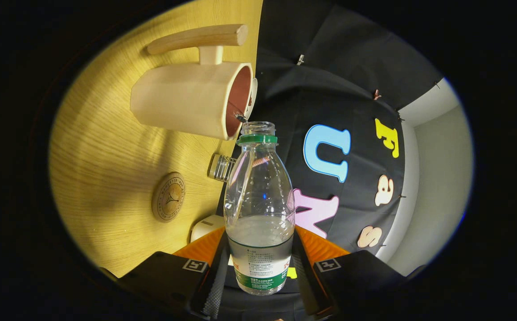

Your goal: Take the bottle from table, then pour the juice into the cup, finally place the bottle on the coaster

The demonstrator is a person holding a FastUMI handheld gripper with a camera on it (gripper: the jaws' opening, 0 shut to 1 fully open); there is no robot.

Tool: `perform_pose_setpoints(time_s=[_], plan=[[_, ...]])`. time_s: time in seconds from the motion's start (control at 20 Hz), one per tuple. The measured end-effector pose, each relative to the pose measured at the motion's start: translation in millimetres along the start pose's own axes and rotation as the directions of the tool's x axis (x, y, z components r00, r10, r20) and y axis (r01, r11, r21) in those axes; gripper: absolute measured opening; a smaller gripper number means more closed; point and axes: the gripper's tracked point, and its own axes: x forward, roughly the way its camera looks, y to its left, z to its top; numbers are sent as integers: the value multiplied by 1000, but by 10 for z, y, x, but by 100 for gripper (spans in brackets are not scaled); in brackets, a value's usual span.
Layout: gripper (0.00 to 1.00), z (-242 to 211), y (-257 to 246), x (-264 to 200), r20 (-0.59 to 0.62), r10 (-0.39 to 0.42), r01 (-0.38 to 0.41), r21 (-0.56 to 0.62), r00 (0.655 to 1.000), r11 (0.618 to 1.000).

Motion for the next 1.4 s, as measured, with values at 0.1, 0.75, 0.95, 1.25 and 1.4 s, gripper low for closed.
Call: perform_pose_setpoints(time_s=[0.1, 0.75, 0.95, 1.25, 1.4], plan=[[72, -18, 13, 17, 0, 5, -5, -6, 1000, 1000], [72, -11, -64, 56, 12, -17, 18, -98, 1000, 995], [72, -16, -169, 99, 20, -26, 29, -134, 999, 991], [72, -4, -251, 110, 36, -36, 43, -208, 999, 977], [72, 11, -290, 134, 48, -44, 54, -242, 998, 969]])
